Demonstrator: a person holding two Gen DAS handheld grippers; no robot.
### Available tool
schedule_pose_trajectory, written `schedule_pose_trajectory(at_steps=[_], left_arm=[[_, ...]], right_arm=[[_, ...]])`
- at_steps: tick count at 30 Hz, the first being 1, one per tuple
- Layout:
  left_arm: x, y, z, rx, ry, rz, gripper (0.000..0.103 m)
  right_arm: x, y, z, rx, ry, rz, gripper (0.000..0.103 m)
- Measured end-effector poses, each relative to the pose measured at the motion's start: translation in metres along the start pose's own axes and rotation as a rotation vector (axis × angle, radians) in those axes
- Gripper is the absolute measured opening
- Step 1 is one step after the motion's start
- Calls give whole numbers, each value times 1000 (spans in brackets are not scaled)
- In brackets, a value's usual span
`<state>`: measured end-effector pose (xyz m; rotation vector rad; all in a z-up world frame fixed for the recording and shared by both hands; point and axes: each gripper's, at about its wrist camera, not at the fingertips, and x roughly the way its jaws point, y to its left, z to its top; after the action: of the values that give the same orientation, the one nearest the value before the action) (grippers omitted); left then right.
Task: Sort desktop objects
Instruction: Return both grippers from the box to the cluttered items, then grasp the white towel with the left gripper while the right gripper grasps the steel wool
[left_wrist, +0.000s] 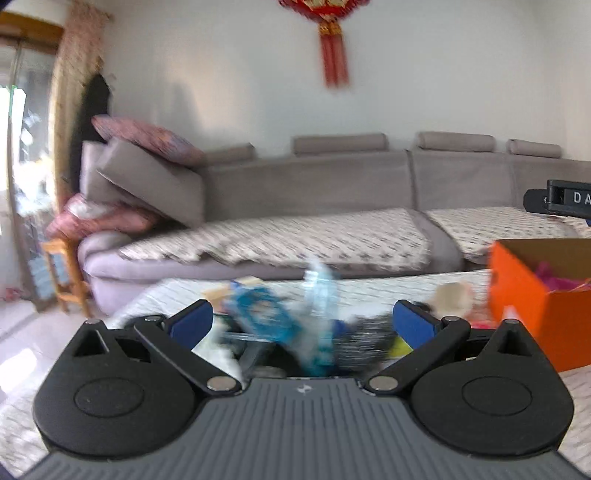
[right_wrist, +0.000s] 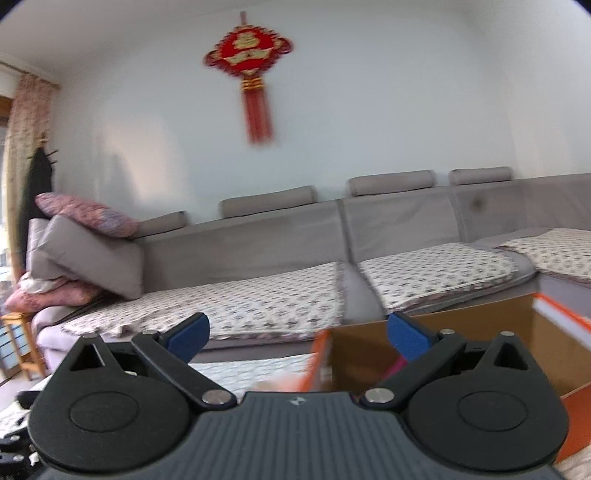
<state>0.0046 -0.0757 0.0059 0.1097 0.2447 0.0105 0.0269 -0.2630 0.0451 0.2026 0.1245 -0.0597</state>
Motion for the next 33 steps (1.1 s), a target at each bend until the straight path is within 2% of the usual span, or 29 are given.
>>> schedule_pose_trajectory(at_steps=[5,10,16,23,26,30,33], left_arm=[[9,15,-14,24,-8,86,103],[22,31,-20,35,22,146,103],[36,39,-20,-5,86,144,103],[43,44,-8,-96,64,146,103],[45,48,-19,-127,91,161,103],[55,46,-26,-137,141,177,96],[52,45,-31,-129,164,187,85]], right_arm=[[8,45,-17,-34,91,125,103],[18,80,-32,-98,156,189,103],[25,87,-37,-84,201,157,103],[25,93,-46,-84,212,141,103],[32,97,-49,-86,222,140,103],[36,102,-52,-93,231,142,103],[38,106,-54,-109,243,149,103]])
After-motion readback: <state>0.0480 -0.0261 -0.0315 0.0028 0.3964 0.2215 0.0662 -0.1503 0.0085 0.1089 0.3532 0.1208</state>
